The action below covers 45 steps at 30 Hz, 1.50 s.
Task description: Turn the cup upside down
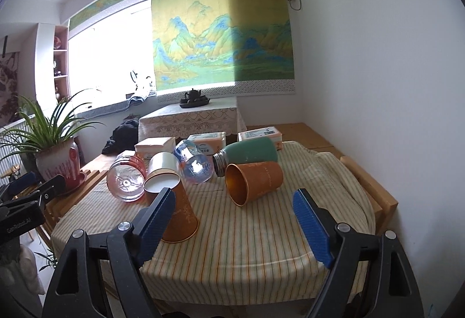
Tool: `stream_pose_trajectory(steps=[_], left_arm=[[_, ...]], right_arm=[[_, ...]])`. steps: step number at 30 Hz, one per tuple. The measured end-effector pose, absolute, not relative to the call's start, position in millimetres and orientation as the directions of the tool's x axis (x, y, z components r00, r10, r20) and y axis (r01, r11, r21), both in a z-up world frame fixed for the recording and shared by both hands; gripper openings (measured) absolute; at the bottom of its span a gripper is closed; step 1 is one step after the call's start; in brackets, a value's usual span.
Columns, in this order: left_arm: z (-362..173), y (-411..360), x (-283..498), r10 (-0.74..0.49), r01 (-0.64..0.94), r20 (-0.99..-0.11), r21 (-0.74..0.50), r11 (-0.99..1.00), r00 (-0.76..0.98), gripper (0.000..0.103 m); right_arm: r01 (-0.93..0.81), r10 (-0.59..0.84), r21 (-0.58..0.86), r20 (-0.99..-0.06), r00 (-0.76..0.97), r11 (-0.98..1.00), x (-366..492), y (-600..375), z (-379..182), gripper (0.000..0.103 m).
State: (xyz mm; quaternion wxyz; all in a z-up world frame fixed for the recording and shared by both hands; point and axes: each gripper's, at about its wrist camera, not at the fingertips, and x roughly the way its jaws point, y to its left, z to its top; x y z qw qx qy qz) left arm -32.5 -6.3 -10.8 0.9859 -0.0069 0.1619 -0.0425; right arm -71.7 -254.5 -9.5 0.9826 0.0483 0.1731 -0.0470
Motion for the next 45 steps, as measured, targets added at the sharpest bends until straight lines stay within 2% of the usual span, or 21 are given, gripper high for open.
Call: stream_pose_trajectory(steps=[45], left_arm=[[-10.9,-9.6,-40.9,-0.095,0.089,-0.312,-0.034,0.995,0.945,0.102]], right_arm=[[0.132,-0.096,0.080,-0.347,0.933,0.988,-71.2,-246.0,-14.0,0.080]])
